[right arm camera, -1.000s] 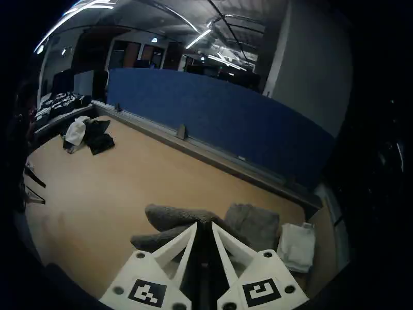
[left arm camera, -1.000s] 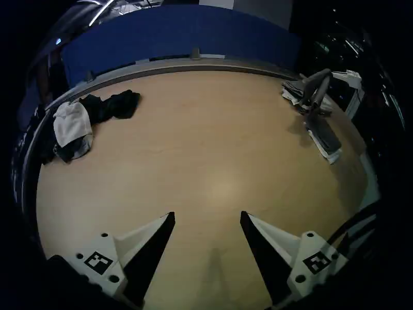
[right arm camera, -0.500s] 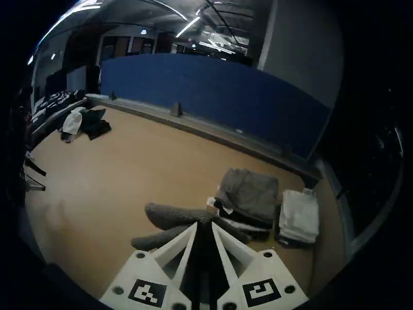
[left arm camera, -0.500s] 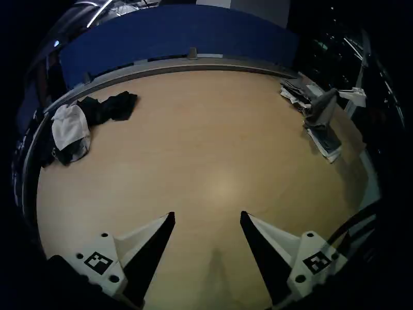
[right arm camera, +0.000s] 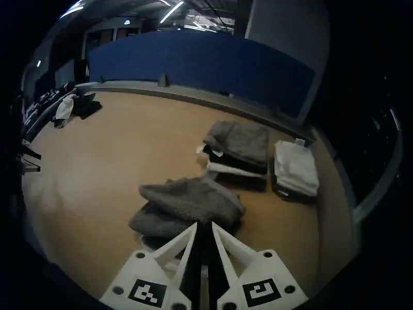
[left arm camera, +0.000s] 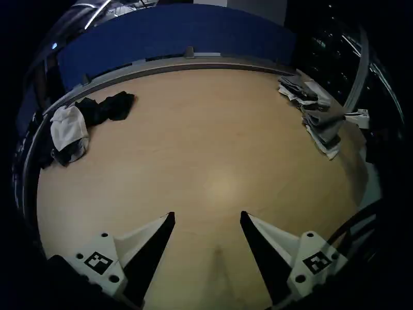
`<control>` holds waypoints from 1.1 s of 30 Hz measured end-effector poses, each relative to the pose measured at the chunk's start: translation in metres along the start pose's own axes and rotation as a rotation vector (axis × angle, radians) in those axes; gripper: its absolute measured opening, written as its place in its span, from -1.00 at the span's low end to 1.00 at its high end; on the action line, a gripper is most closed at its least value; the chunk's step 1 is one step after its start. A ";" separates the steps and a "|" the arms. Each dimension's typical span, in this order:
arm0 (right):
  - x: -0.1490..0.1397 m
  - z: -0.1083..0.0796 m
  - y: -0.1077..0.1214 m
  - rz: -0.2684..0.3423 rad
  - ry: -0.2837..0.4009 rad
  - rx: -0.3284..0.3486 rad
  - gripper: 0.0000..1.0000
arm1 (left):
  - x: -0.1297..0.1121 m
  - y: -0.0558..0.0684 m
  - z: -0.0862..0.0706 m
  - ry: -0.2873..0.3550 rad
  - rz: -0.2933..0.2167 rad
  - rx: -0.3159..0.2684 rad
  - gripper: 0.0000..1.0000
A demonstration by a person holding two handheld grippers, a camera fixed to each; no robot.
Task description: Fold towel
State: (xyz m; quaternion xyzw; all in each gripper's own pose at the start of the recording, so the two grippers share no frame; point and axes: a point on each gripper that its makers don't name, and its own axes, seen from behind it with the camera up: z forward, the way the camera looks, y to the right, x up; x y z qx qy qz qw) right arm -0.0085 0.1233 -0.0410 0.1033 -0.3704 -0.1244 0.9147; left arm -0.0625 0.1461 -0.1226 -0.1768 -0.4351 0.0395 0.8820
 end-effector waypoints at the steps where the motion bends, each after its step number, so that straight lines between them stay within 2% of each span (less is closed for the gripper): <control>1: -0.005 0.000 0.002 0.005 -0.007 -0.004 -0.91 | 0.000 0.000 0.000 0.000 0.002 0.000 0.89; 15: -0.057 0.003 0.014 0.033 -0.083 -0.028 -0.91 | -0.001 -0.003 -0.003 0.002 0.014 0.013 0.88; 27: -0.092 0.015 0.022 0.068 -0.155 -0.093 -0.91 | -0.004 -0.001 -0.002 -0.002 0.028 0.023 0.88; 31: -0.105 0.021 0.018 0.079 -0.190 -0.097 -0.82 | -0.004 0.000 -0.003 -0.003 0.027 0.024 0.88; 33: -0.110 0.023 0.017 0.083 -0.199 -0.105 -0.65 | -0.004 0.000 -0.003 -0.003 0.025 0.024 0.88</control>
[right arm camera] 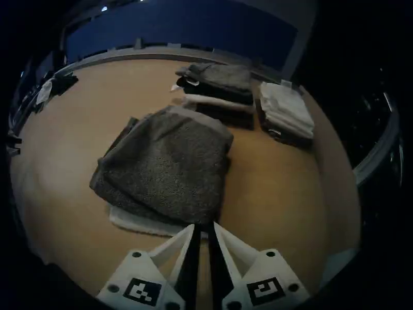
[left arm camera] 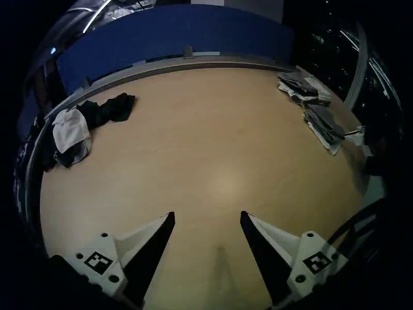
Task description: Fold towel
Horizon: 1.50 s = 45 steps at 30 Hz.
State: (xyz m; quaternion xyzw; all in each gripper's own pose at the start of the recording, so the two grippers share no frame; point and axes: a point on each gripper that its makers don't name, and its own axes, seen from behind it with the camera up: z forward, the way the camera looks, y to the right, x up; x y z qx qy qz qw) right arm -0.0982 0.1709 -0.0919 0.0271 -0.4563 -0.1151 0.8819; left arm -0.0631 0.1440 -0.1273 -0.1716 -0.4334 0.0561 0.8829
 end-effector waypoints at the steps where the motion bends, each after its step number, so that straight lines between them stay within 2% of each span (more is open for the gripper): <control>1: -0.001 0.001 0.000 0.003 -0.002 -0.004 -0.50 | 0.000 0.000 0.000 0.000 0.000 0.000 0.88; 2: -0.002 0.001 0.001 0.007 -0.004 -0.009 -0.35 | 0.000 0.000 0.000 -0.001 0.001 0.000 0.88; 6: -0.004 0.002 0.004 0.012 -0.010 -0.027 -0.12 | -0.002 -0.002 0.000 -0.002 0.006 0.003 0.88; 14: -0.007 0.003 0.006 0.019 -0.027 -0.052 -0.05 | -0.001 -0.002 0.000 -0.002 0.009 0.002 0.88; 21: -0.009 0.004 0.005 0.016 -0.039 -0.064 0.18 | -0.001 -0.002 0.000 -0.003 0.012 0.001 0.88; 26: -0.004 -0.007 0.001 0.027 -0.008 -0.051 0.48 | 0.000 -0.002 0.001 -0.002 0.015 0.002 0.88; 30: 0.004 -0.018 -0.002 0.037 0.033 -0.046 0.62 | 0.002 -0.002 0.001 0.000 0.010 0.000 0.88; 36: 0.019 -0.029 -0.006 0.043 0.071 -0.032 0.65 | 0.004 -0.001 0.002 0.006 0.006 -0.004 0.88; 45: 0.017 -0.035 0.003 0.040 0.066 -0.066 0.65 | 0.006 -0.001 0.000 0.011 0.005 -0.008 0.88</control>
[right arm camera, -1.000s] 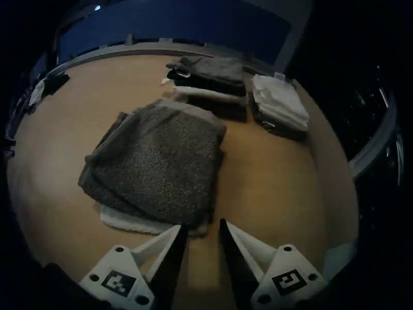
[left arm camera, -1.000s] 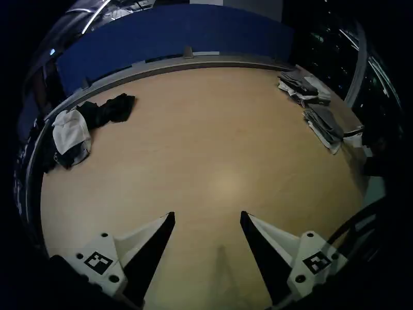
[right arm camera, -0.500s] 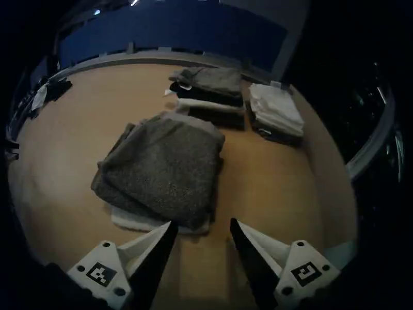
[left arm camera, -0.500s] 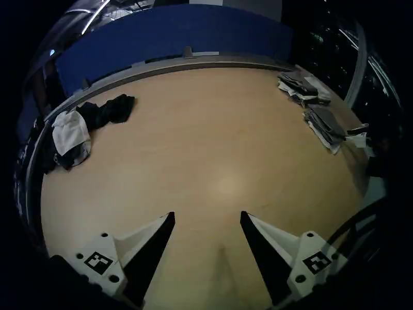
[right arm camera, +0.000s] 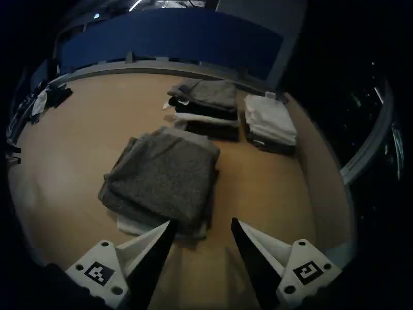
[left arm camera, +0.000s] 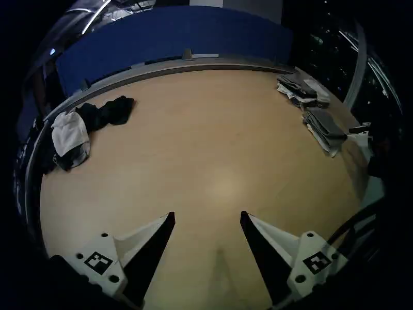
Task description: Fold towel
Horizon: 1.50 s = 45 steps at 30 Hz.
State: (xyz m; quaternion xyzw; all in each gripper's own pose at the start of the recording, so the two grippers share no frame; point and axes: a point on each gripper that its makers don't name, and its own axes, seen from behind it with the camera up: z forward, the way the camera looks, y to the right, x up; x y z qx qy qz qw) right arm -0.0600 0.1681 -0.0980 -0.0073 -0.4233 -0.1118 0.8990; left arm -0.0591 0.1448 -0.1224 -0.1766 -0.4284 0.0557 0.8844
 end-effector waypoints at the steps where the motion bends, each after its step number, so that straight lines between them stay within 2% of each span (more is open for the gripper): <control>1: 0.001 -0.001 0.000 0.001 0.003 0.001 0.65 | 0.000 0.000 0.000 0.000 0.000 0.000 0.88; 9: 0.020 -0.004 -0.014 0.019 0.053 0.047 0.65 | 0.002 0.000 0.001 0.002 0.003 -0.001 0.88; 15: 0.042 -0.002 -0.040 0.011 0.090 0.100 0.65 | 0.004 0.002 0.000 0.007 -0.001 -0.002 0.88; 21: 0.054 0.006 -0.071 -0.011 0.098 0.151 0.65 | 0.004 0.000 -0.002 0.008 0.000 0.001 0.88; 24: 0.053 0.012 -0.082 -0.016 0.093 0.166 0.65 | 0.003 -0.001 -0.003 0.008 -0.001 0.001 0.88; 30: 0.035 0.026 -0.097 -0.006 0.053 0.189 0.65 | -0.001 -0.005 -0.004 0.003 0.000 0.006 0.88; 36: 0.010 0.033 -0.101 -0.022 0.015 0.192 0.65 | -0.004 -0.008 -0.004 -0.002 0.000 0.010 0.88; 45: 0.003 0.039 -0.103 0.008 0.021 0.214 0.65 | -0.004 -0.008 -0.003 -0.004 0.000 0.010 0.88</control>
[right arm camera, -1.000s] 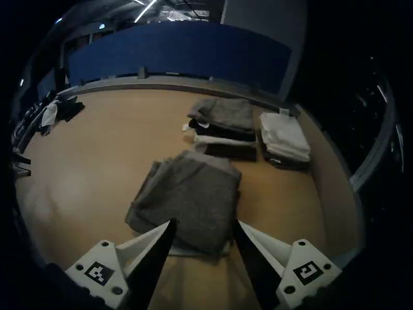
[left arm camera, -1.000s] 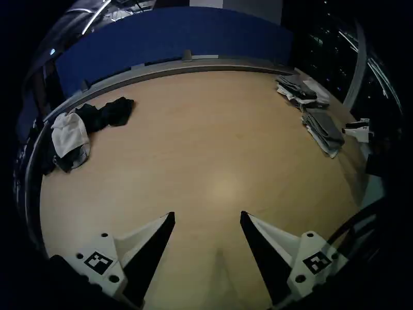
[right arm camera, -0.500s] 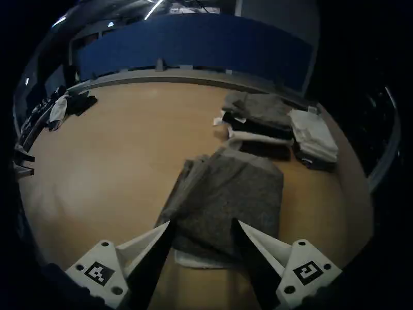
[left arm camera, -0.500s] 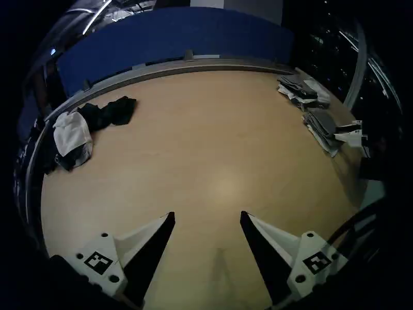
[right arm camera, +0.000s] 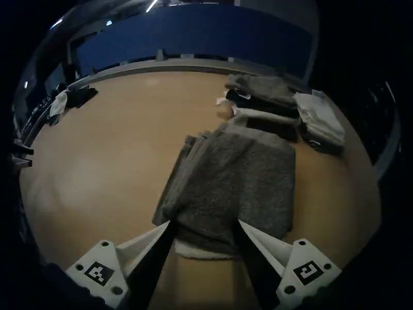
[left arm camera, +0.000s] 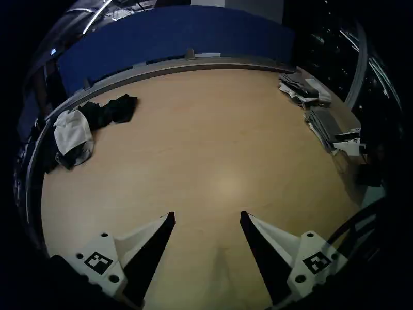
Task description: Fold towel
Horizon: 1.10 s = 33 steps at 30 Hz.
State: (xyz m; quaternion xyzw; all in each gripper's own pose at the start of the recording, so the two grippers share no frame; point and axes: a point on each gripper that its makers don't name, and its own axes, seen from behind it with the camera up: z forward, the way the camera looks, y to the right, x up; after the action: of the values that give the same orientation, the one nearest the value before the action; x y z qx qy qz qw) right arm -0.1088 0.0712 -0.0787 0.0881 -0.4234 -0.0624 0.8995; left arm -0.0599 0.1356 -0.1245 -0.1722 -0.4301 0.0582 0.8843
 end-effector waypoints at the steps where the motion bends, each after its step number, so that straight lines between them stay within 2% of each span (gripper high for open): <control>1: 0.002 -0.001 0.000 -0.002 0.001 0.000 0.65 | 0.000 0.000 0.000 0.000 0.001 0.000 0.88; 6: 0.020 -0.013 0.002 -0.014 0.031 -0.003 0.65 | 0.002 0.001 0.001 0.002 0.002 -0.002 0.88; 12: 0.055 -0.020 0.016 -0.027 0.081 -0.015 0.65 | 0.004 -0.001 0.002 0.006 -0.006 0.002 0.88; 24: 0.100 0.009 0.054 -0.030 0.101 -0.045 0.65 | 0.004 0.000 0.004 0.001 -0.015 0.008 0.88; 30: 0.105 0.031 0.056 -0.006 0.087 -0.041 0.65 | 0.006 -0.002 0.005 0.001 -0.019 0.014 0.88; 33: 0.098 0.041 0.052 -0.003 0.062 -0.036 0.65 | 0.006 -0.002 0.006 0.000 -0.021 0.016 0.88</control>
State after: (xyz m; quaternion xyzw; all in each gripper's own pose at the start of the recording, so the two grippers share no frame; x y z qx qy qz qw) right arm -0.0758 0.0995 0.0315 0.0744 -0.3942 -0.0686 0.9134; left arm -0.0608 0.1363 -0.1159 -0.1608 -0.4312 0.0523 0.8863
